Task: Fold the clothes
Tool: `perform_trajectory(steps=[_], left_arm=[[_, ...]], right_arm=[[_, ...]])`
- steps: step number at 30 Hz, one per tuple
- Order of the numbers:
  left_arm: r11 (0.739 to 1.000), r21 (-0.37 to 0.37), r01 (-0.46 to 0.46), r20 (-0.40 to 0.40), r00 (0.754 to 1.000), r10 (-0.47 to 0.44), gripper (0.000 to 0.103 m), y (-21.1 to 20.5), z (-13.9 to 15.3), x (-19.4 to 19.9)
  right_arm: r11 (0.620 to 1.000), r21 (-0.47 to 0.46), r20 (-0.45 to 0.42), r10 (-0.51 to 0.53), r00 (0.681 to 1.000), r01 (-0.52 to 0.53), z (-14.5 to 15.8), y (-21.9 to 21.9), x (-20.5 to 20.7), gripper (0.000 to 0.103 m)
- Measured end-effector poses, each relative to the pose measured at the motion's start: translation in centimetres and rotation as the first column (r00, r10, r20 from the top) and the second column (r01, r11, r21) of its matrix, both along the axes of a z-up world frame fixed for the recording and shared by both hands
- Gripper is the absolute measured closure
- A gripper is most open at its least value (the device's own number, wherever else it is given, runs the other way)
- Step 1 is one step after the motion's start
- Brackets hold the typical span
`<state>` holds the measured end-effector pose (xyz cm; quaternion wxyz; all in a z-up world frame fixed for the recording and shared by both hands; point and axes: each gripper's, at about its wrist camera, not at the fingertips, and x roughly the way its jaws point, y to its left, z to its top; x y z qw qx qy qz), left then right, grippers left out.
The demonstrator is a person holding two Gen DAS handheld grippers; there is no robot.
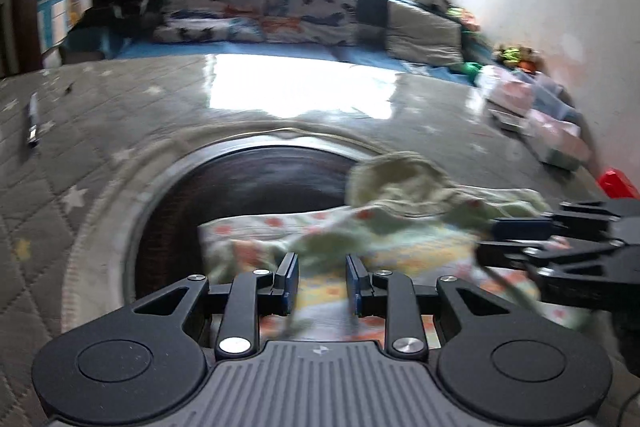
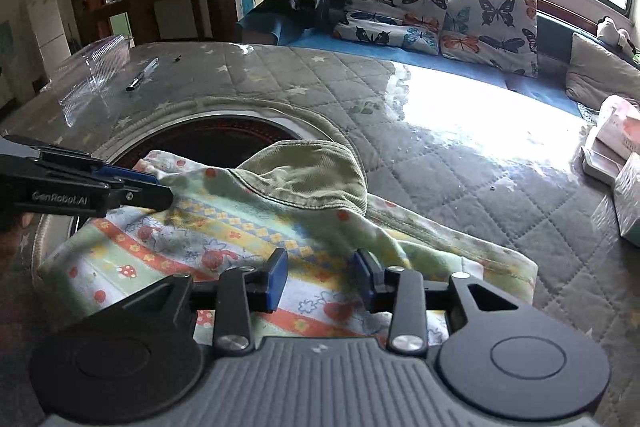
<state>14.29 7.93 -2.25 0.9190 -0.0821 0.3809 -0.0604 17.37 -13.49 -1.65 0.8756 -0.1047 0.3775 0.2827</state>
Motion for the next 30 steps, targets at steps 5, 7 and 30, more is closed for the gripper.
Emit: perform_trajectory(steps=[5,7,30], left_arm=[[1.000,0.001,-0.005,0.002,1.000,0.005,0.074,0.4,0.2,-0.2],[1.000,0.012,0.000,0.006,1.000,0.000,0.074,0.2,0.4,-0.4],[0.979,0.166,0.121,0.094,0.986,-0.138,0.011,-5.9,0.9,-7.0]], right_arm=[[1.000,0.019,0.010,-0.016,1.000,0.016,0.5,0.1,0.2,0.062],[1.000,0.017,0.009,-0.020,1.000,0.020,0.4,0.2,0.6,0.062],[0.999,0.005,0.074,0.043,0.996,-0.043,0.2,-1.4,-6.5,0.046]])
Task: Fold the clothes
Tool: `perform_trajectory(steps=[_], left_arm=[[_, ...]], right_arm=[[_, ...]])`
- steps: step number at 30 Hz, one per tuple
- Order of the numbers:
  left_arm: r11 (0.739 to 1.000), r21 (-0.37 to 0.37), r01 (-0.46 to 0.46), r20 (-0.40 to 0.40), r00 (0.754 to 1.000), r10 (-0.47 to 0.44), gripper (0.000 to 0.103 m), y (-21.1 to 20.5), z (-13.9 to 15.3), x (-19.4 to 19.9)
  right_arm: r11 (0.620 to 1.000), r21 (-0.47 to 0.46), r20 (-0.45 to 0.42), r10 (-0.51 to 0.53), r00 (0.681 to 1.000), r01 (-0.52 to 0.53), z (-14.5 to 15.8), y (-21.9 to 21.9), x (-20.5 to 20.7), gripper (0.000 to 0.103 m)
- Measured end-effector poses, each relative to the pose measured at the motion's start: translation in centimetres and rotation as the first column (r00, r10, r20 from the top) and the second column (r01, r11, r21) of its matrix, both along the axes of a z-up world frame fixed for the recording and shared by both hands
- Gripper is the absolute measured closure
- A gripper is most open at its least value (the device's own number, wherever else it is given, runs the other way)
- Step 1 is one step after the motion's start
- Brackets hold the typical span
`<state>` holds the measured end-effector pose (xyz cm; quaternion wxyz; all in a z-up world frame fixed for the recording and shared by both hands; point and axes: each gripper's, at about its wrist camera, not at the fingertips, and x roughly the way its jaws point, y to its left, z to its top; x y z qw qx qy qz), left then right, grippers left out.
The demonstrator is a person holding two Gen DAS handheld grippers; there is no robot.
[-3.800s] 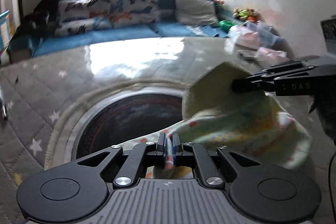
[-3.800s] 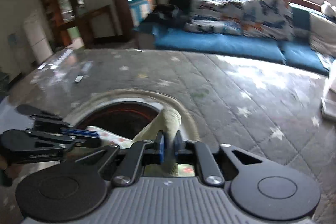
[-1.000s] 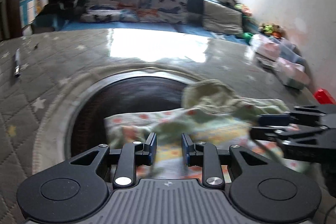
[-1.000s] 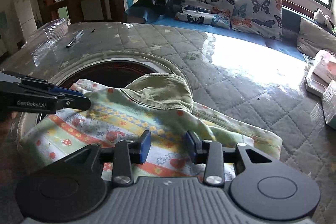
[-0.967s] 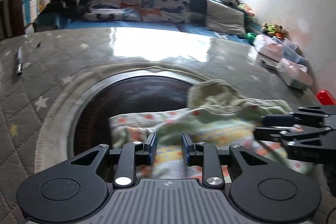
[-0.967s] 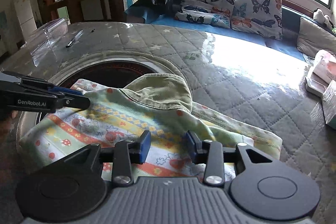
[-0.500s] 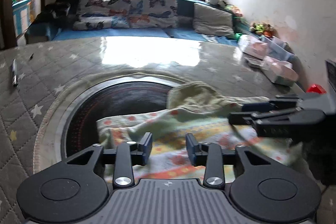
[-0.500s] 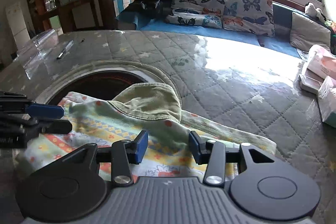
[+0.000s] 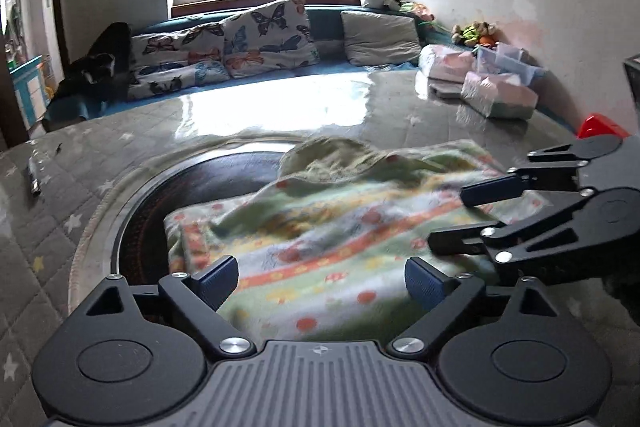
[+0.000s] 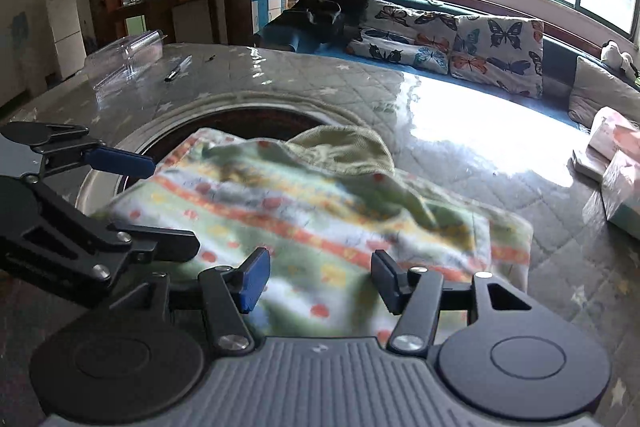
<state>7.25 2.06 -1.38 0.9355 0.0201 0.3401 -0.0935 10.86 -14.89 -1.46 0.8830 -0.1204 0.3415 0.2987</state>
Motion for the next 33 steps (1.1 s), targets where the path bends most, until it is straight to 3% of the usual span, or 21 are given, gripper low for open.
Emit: perform_trajectory(steps=[9,24,33], left_arm=[[0.999,0.012,-0.041,0.015,0.999,0.041,0.010,0.4,-0.9,-1.3],[0.993,-0.015,-0.117,0.008,0.993,0.117,0.007,2.4,-1.1,-2.1],[0.984,-0.039,-0.175,0.011,0.984,0.176,0.000,3.6,-0.6,-2.0]], right_arm=[[1.000,-0.021,0.066,-0.017,0.998,0.019,-0.2,-0.9,-2.1,0.043],[0.995,0.039,-0.003,-0.092,0.996,0.092,-0.7,-5.4,-2.8,0.039],[0.993,0.047,0.010,-0.105,0.994,0.105,0.2,-4.9,-2.7,0.037]])
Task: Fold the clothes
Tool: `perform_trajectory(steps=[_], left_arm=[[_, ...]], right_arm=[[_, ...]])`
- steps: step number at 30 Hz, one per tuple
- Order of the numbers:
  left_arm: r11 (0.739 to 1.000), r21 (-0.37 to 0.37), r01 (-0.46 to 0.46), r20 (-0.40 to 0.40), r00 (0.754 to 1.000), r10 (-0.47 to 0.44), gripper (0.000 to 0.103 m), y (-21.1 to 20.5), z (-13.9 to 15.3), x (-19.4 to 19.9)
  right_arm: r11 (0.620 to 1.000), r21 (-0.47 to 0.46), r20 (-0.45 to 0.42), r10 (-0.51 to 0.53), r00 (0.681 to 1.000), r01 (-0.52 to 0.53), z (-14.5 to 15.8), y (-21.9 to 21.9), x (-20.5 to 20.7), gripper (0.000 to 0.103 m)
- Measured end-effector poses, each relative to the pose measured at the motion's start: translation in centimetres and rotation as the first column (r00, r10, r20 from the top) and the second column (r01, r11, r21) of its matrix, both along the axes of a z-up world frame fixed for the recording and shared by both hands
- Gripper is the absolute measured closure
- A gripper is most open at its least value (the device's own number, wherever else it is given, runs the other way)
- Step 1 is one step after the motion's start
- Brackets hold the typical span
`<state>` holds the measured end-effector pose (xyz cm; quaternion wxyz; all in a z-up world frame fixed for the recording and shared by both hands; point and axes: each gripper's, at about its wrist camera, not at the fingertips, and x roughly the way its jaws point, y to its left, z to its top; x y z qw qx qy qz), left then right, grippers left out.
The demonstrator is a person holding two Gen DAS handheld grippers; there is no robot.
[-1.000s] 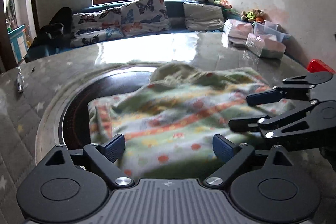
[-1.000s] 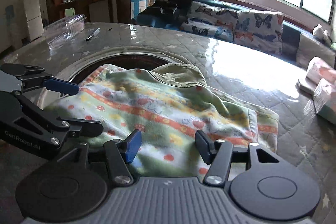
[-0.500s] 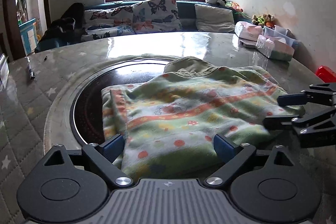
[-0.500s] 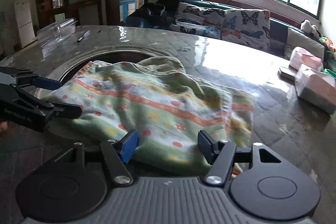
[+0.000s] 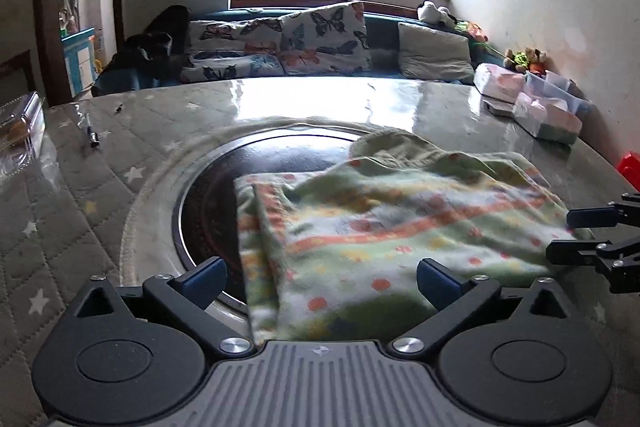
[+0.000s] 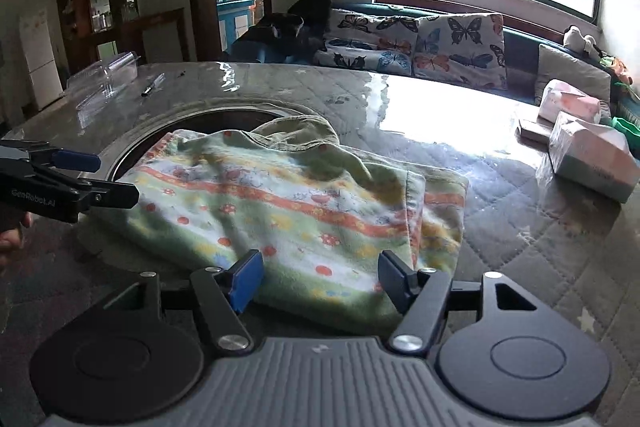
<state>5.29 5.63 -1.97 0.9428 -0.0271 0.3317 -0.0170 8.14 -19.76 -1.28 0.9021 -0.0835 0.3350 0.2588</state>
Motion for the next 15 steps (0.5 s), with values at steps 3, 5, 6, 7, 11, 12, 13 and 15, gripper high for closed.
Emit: perform_trajectory(steps=[3,5,6,7,11,12,13,15], left_arm=[[0.999,-0.001,-0.032,-0.016,0.999,0.032,0.000,0.5,-0.4,0.4],[0.999,0.005,-0.046,-0.022,0.999,0.046,0.000,0.8,-0.6,0.3],[0.999,0.005,-0.051,-0.024,0.998,0.052,0.000,1.0,-0.7,0.2],[0.998,0.005,-0.057,-0.026,0.998,0.057,0.000,1.2,-0.7,0.2],[0.997,0.014,-0.069,-0.027,0.997,0.070,0.000,1.5,-0.8,0.0],[0.997,0.020,-0.068,-0.031,0.997,0.068,0.000,1.5,-1.0,0.0],[0.997,0.026,-0.069,-0.035,0.997,0.070,0.000,1.5,-1.1,0.1],[0.996,0.033,-0.081,-0.044,0.996,0.082,0.000,1.7,-1.3,0.2]], right_arm=[[1.000,0.000,-0.022,0.000,1.000,0.000,-0.8,0.1,0.4,0.037],[1.000,-0.001,-0.022,0.003,1.000,-0.003,-0.6,0.0,0.4,0.037],[1.000,-0.005,-0.020,0.005,1.000,-0.005,-0.4,0.0,0.3,0.036],[1.000,-0.008,-0.014,0.007,1.000,-0.007,-0.2,0.0,0.3,0.036],[1.000,0.001,-0.001,0.014,1.000,-0.014,0.2,0.4,0.5,0.035],[1.000,0.000,-0.006,0.015,1.000,-0.015,0.0,0.5,0.7,0.036],[1.000,-0.005,-0.016,0.015,1.000,-0.015,-0.3,0.6,0.9,0.035],[1.000,-0.006,-0.030,0.018,0.999,-0.018,-0.6,0.6,1.1,0.035]])
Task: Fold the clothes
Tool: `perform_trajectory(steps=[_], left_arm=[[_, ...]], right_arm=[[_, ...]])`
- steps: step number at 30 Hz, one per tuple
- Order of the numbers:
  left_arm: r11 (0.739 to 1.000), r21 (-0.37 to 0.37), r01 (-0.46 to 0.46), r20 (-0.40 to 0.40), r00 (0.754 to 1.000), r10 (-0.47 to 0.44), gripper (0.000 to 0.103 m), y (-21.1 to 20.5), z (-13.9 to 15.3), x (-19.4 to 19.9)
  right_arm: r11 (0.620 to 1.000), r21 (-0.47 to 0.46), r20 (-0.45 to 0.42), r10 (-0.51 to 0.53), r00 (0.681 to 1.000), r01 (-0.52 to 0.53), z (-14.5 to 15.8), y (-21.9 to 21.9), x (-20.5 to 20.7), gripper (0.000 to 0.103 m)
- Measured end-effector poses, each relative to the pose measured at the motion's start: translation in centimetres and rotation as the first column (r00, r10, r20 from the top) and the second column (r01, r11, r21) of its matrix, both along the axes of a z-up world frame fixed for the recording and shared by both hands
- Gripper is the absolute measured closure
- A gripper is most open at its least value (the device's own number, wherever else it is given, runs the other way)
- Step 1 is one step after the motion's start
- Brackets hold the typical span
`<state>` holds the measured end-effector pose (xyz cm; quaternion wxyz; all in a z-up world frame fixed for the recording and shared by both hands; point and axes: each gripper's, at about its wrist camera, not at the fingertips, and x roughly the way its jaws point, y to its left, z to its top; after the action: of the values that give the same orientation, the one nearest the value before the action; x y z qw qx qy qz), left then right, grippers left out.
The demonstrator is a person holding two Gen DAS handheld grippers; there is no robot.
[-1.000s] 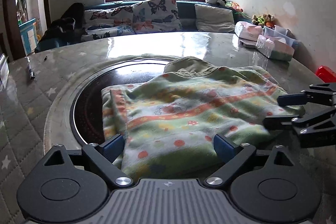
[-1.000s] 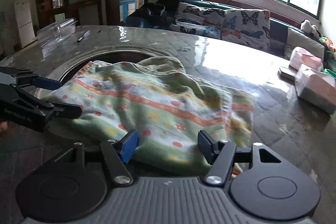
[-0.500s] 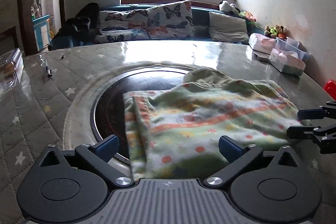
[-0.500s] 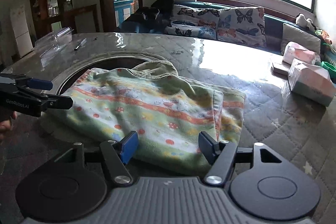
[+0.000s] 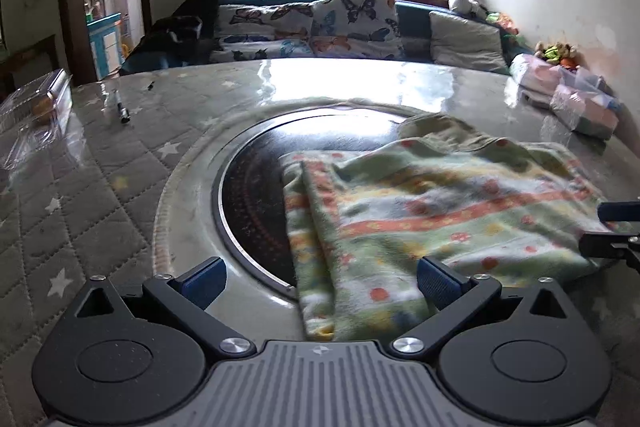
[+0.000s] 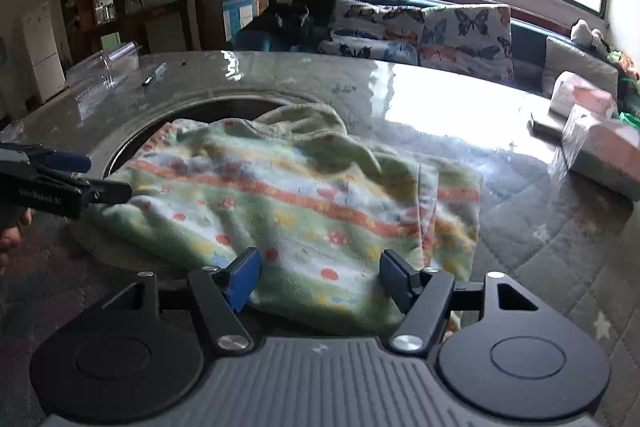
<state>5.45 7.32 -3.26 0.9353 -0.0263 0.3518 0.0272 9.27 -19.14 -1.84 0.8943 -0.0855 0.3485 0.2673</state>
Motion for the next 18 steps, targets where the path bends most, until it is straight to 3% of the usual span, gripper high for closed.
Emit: perform_trajectory(steps=[8,18], left_arm=[[1.000,-0.009,-0.022,0.007,1.000,0.022,0.000,0.9,1.3,1.6],[0.998,0.027,-0.048,-0.011,0.999,0.048,0.000,1.3,1.2,7.0]], right_arm=[[1.000,0.019,0.018,0.015,1.000,-0.015,1.6,0.6,2.8,0.036],[0.998,0.042,-0.064,-0.032,0.997,0.035,-0.4,0.6,8.8,0.046]])
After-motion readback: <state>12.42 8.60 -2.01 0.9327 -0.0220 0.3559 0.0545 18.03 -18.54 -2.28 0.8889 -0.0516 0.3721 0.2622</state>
